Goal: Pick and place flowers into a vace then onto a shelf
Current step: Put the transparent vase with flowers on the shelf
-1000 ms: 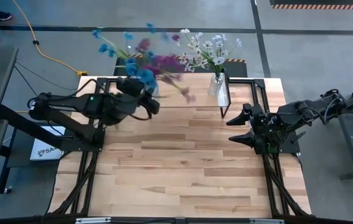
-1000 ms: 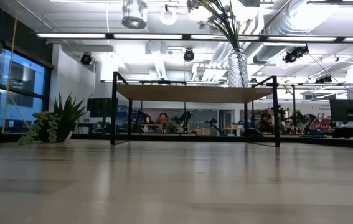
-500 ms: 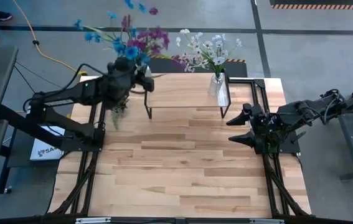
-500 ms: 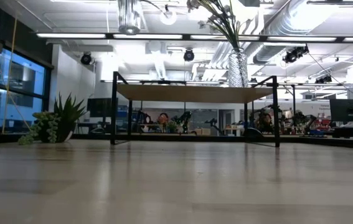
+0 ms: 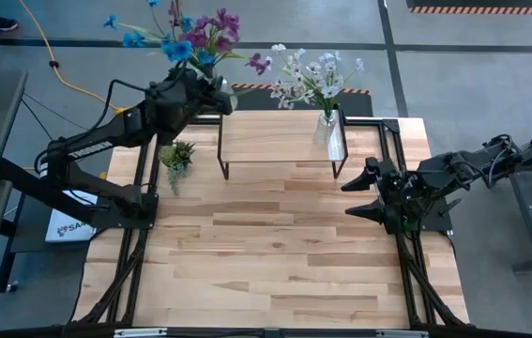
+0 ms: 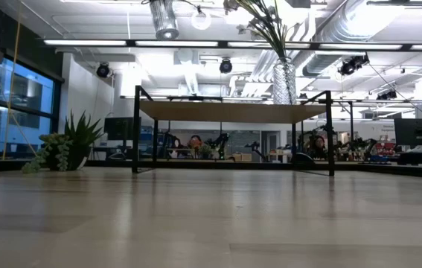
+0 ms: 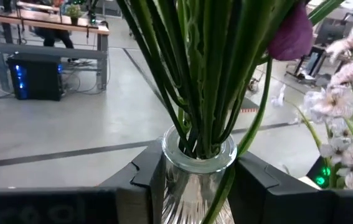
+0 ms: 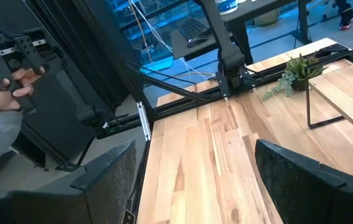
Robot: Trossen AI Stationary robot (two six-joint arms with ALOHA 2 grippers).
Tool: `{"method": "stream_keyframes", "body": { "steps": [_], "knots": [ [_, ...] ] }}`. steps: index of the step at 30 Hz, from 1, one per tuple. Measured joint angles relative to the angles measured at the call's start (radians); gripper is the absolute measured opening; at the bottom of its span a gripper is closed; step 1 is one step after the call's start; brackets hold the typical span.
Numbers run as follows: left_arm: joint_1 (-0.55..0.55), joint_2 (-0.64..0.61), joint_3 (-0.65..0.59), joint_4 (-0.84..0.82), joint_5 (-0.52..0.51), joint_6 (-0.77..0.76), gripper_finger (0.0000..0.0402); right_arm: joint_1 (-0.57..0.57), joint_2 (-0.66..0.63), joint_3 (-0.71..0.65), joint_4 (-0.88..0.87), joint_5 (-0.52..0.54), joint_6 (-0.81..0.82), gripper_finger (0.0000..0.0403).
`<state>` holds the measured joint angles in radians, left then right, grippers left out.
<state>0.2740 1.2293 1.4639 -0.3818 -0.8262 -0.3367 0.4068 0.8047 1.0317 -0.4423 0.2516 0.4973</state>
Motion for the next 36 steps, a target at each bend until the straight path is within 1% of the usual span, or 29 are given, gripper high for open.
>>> {"method": "stream_keyframes", "body": {
  "steps": [8,12,16,21,27,36],
  "knots": [
    [0.051,0.000,0.000,0.028,0.014,0.018,0.0161,0.000,0.000,0.000,0.000,0.000,0.001,0.0317],
    [0.088,0.007,0.000,0.037,0.042,0.018,0.0161,0.000,0.000,0.000,0.000,0.000,0.001,0.0317],
    [0.106,0.040,0.000,0.040,0.072,-0.008,0.0161,0.000,0.000,0.000,0.000,-0.001,0.001,0.0317],
    [0.128,0.089,0.000,0.044,0.141,-0.048,0.0161,0.000,0.000,0.000,0.000,-0.020,0.002,0.0317],
    [0.127,0.136,0.000,0.037,0.141,-0.065,0.0161,0.000,0.000,0.000,0.000,-0.028,0.021,0.0317],
    [0.148,0.141,0.000,0.042,0.130,-0.123,0.0161,0.000,0.000,0.000,0.000,-0.051,0.022,0.0317]
  ]
}}
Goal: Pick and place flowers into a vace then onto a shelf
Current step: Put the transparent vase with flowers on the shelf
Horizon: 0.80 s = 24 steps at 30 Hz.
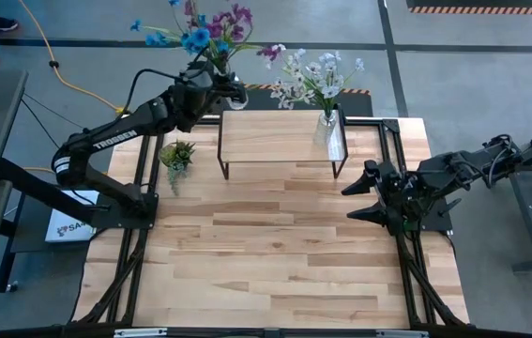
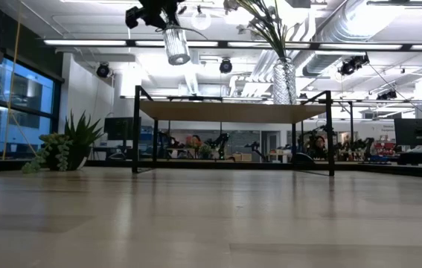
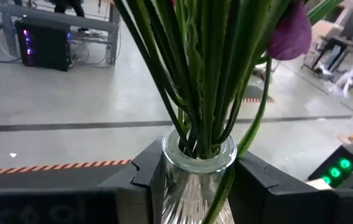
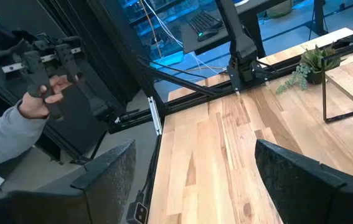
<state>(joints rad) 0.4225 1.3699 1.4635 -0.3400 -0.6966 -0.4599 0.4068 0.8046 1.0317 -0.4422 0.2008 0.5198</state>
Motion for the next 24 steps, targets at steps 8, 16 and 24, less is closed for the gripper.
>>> {"method": "stream_keyframes", "body": {
  "steps": [8,16,24],
  "knots": [
    [0.024,-0.021,0.016,0.097,-0.004,0.032,0.0161,0.000,0.000,0.000,0.000,-0.008,0.000,0.0317],
    [0.077,-0.013,0.030,0.091,0.012,0.044,0.0161,0.000,0.000,0.000,0.000,-0.010,0.000,0.0317],
    [0.088,0.022,0.030,0.086,0.041,0.044,0.0161,0.000,0.000,0.000,0.000,-0.010,0.000,0.0317]
  ]
}}
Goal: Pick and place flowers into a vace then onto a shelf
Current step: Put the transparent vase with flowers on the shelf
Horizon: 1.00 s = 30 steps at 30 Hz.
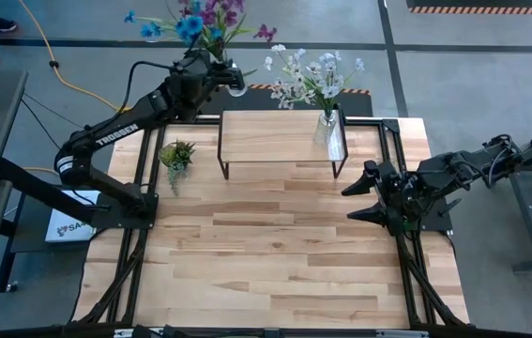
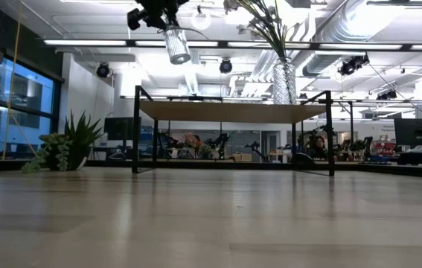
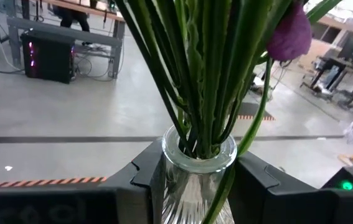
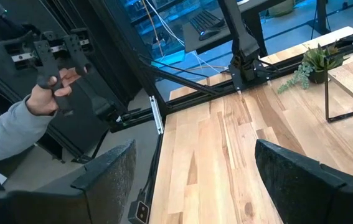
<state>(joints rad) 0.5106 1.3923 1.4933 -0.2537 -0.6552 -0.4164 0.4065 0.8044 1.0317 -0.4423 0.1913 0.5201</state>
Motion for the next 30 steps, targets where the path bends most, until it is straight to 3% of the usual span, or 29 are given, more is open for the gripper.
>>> {"method": "stream_keyframes", "body": {
  "steps": [18,30],
  "knots": [
    [0.000,0.058,0.000,-0.177,-0.010,-0.085,0.0161,0.000,0.000,0.000,0.000,-0.001,0.000,0.0317],
    [0.061,0.067,0.000,-0.158,0.008,-0.135,0.0161,0.000,0.000,0.000,0.000,-0.008,0.000,0.0317]
  ]
}}
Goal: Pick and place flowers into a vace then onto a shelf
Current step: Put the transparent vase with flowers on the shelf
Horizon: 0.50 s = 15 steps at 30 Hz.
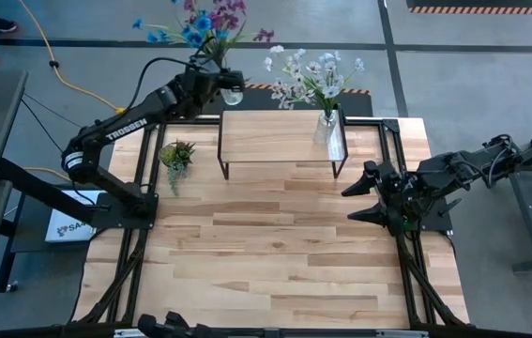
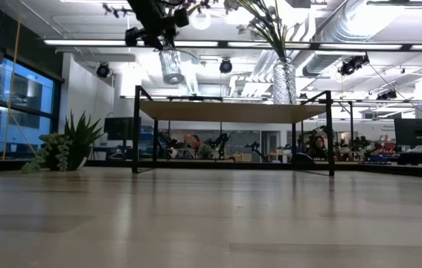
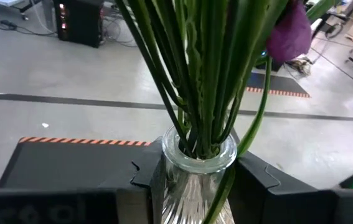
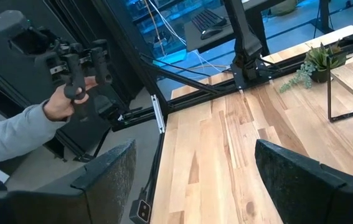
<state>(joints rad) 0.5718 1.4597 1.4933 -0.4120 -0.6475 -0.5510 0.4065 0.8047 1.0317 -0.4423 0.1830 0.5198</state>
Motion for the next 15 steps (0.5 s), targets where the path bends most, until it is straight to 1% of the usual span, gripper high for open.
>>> {"method": "stream_keyframes", "body": {
  "steps": [9,12,15],
  "knots": [
    [-0.002,0.009,0.000,-0.028,0.008,-0.003,0.0161,0.000,0.000,0.000,0.000,-0.004,-0.001,0.0317],
    [-0.002,0.015,-0.001,-0.072,0.019,-0.017,0.0161,0.000,0.000,0.000,0.000,-0.004,-0.001,0.0317],
    [-0.010,0.027,0.001,-0.063,0.018,-0.023,0.0161,0.000,0.000,0.000,0.000,-0.004,-0.003,0.0317]
  ]
}}
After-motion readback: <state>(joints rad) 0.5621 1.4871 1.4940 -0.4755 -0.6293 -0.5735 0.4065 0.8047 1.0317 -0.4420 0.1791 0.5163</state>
